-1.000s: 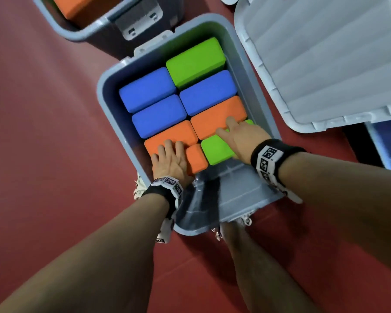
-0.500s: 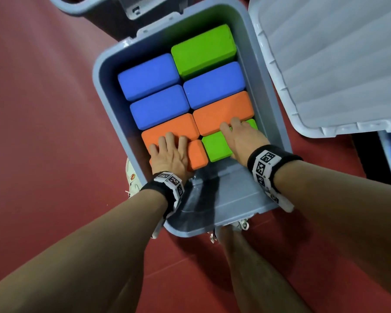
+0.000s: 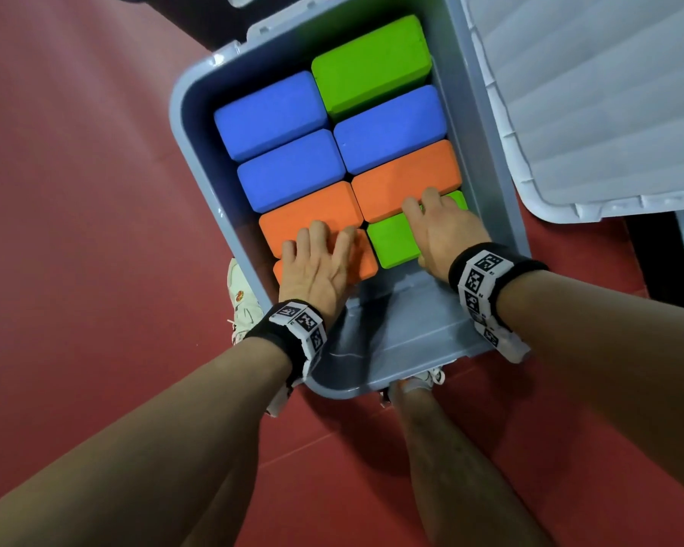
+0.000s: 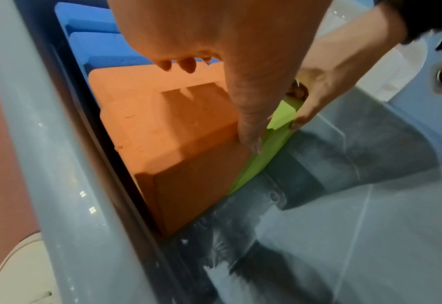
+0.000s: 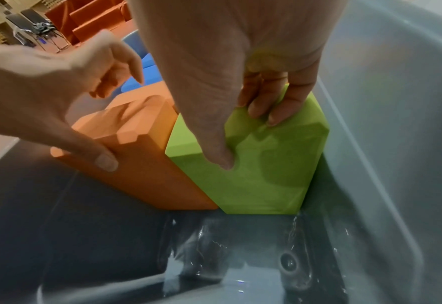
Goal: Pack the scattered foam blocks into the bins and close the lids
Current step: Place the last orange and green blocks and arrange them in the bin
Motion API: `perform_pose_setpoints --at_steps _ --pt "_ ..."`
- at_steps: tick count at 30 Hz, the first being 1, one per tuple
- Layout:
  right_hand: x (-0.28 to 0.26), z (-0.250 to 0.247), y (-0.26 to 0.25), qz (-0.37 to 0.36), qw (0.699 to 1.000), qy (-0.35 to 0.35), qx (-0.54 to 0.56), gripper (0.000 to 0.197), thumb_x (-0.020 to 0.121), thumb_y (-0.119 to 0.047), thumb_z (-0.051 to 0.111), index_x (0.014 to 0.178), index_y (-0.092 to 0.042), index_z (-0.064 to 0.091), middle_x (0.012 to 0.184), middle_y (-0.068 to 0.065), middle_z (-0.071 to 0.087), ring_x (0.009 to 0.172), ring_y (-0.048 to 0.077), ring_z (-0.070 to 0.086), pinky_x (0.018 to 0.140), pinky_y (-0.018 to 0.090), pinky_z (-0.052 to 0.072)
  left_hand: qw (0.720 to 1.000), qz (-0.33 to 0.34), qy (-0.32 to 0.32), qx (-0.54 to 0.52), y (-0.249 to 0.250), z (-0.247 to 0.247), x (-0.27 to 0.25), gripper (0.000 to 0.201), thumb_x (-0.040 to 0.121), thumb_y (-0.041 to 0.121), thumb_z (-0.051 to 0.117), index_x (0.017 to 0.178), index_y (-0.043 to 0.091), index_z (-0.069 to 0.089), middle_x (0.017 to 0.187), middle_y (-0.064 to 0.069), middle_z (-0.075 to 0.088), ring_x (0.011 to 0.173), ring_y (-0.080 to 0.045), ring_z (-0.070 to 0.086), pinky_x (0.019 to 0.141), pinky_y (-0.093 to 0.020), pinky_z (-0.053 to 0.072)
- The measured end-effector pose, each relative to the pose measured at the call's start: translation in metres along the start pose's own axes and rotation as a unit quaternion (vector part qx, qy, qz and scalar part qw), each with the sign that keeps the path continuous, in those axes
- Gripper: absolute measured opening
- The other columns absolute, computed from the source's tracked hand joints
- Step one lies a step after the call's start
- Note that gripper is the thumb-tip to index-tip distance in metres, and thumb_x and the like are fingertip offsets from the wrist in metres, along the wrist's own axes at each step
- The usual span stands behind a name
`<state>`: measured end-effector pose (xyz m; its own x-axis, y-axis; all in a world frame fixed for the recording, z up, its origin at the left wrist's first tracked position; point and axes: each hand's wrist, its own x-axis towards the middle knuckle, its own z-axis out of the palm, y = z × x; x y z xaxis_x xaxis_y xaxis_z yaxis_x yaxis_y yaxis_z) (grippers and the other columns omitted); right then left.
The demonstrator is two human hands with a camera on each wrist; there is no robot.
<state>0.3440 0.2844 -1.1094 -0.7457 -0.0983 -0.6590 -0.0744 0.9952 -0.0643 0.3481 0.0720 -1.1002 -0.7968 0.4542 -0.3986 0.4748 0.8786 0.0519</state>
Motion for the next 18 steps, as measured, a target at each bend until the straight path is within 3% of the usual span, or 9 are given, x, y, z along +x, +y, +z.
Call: perform_pose_setpoints --at_steps 1,3,5,6,10,13,18 --pt "0.000 0.000 0.000 0.000 1.000 0.000 0.003 0.070 0.057 -0.010 0.087 0.108 -0.012 0.039 0.104 0.011 0.044 0.083 0.028 0.053 0.053 0.035 0.048 1.000 -0.001 -0.015 -0.012 -0.002 -0.002 0.000 0.050 0.078 0.034 0.073 0.117 0.021 0.045 0.100 -0.008 0.047 0.083 -0.028 0.044 0.069 -0.042 0.039" --pt "0.000 -0.001 0.000 0.000 1.000 -0.005 0.008 0.070 0.057 -0.009 0.087 0.108 -0.012 0.039 0.104 0.012 0.043 0.082 0.028 0.052 0.052 0.035 0.046 0.992 0.006 -0.112 -0.062 -0.007 -0.009 0.003 0.035 0.081 0.041 0.073 0.095 0.022 0.046 0.091 0.001 0.051 0.076 -0.024 0.047 0.066 -0.038 0.045" --pt "0.001 -0.004 0.000 -0.001 1.000 -0.013 0.007 0.068 0.059 -0.007 0.086 0.108 -0.012 0.038 0.103 0.012 0.043 0.081 0.029 0.052 0.051 0.034 0.043 0.969 -0.009 -0.205 -0.135 -0.011 -0.013 0.009 0.036 0.083 0.055 0.066 0.081 0.025 0.046 0.083 0.006 0.050 0.070 -0.021 0.045 0.064 -0.033 0.046" --pt "0.001 -0.005 0.000 -0.001 1.000 -0.016 0.004 0.067 0.060 -0.007 0.085 0.107 -0.012 0.038 0.103 0.012 0.043 0.080 0.029 0.052 0.050 0.034 0.041 0.964 -0.016 -0.218 -0.152 -0.012 -0.014 0.012 0.037 0.083 0.058 0.064 0.079 0.025 0.048 0.082 0.006 0.050 0.070 -0.021 0.047 0.064 -0.033 0.048" --pt "0.002 -0.009 0.000 0.003 1.000 -0.026 -0.011 0.066 0.062 -0.010 0.085 0.107 -0.014 0.038 0.102 0.010 0.044 0.072 0.026 0.050 0.049 0.033 0.035 0.961 -0.022 -0.234 -0.144 -0.009 -0.012 0.027 0.032 0.087 0.048 0.066 0.089 0.021 0.051 0.087 0.002 0.054 0.076 -0.024 0.055 0.062 -0.033 0.043" --pt "0.000 -0.010 0.004 0.012 0.999 -0.032 -0.030 0.063 0.067 -0.017 0.084 0.112 -0.013 0.040 0.099 0.010 0.051 0.070 0.028 0.056 0.050 0.032 0.033 0.969 -0.018 -0.224 -0.097 0.000 -0.004 0.031 0.027 0.090 0.037 0.068 0.103 0.018 0.054 0.097 -0.003 0.058 0.084 -0.028 0.063 0.060 -0.036 0.045" --pt "-0.010 -0.017 0.009 0.051 0.997 -0.054 -0.003 0.040 0.086 -0.034 0.069 0.115 -0.013 0.049 0.103 0.007 0.062 0.093 0.030 0.064 0.062 0.032 0.036 0.958 -0.030 -0.248 -0.139 0.000 -0.007 0.033 0.034 0.090 0.045 0.065 0.105 0.016 0.055 0.099 -0.004 0.057 0.083 -0.025 0.061 0.063 -0.036 0.048"
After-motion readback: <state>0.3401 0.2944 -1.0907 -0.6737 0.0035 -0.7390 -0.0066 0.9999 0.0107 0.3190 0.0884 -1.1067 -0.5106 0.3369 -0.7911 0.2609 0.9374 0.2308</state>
